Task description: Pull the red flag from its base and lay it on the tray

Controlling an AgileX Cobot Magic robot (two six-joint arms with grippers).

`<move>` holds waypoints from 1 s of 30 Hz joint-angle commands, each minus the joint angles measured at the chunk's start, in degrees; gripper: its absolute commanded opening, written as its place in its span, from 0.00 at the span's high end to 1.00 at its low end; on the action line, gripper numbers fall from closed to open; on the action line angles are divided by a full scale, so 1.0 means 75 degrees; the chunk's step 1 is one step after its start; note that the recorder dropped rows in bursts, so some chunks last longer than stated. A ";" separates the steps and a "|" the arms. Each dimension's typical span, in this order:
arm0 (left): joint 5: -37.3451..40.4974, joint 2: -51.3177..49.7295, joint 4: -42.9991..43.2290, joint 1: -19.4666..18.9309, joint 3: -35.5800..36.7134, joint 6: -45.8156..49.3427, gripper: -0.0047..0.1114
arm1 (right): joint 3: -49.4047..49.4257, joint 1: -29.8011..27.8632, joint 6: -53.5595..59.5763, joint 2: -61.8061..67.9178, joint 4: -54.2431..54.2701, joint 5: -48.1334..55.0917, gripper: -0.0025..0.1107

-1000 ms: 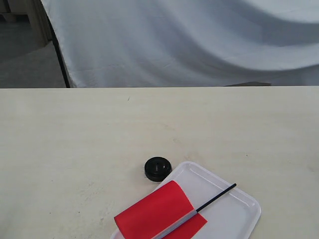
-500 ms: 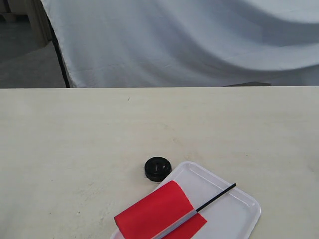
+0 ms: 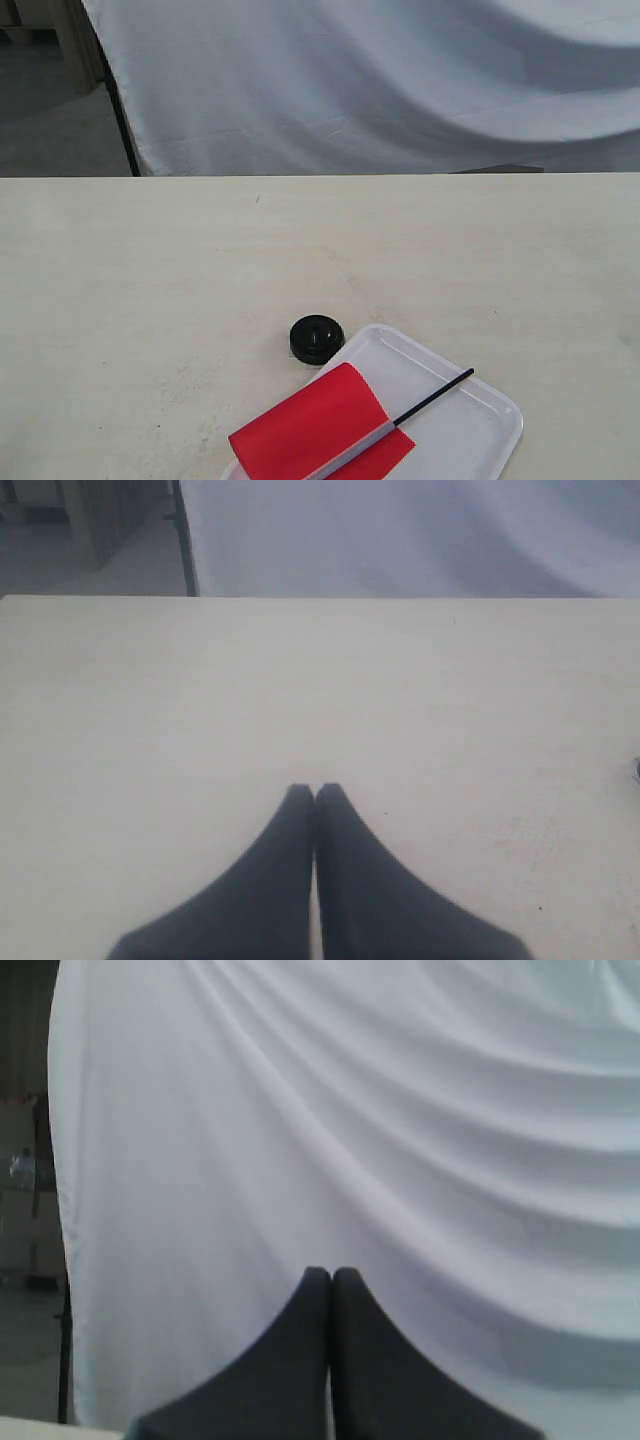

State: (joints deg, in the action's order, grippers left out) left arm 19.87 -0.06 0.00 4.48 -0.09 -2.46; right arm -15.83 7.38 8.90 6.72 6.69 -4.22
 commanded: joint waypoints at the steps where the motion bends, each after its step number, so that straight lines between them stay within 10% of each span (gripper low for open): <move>1: -0.0027 0.0008 0.0000 0.0053 0.0012 0.0010 0.96 | 0.0090 0.0030 0.0042 -0.0896 0.0014 0.0006 0.98; 30: -0.0027 0.0008 0.0000 0.0053 0.0012 0.0010 0.96 | 0.2111 0.0015 -0.0123 -0.0896 0.0508 0.1730 0.98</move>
State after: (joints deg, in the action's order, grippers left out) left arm 19.87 -0.06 0.00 4.48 -0.09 -2.46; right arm -0.13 7.47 6.41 0.25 11.20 6.30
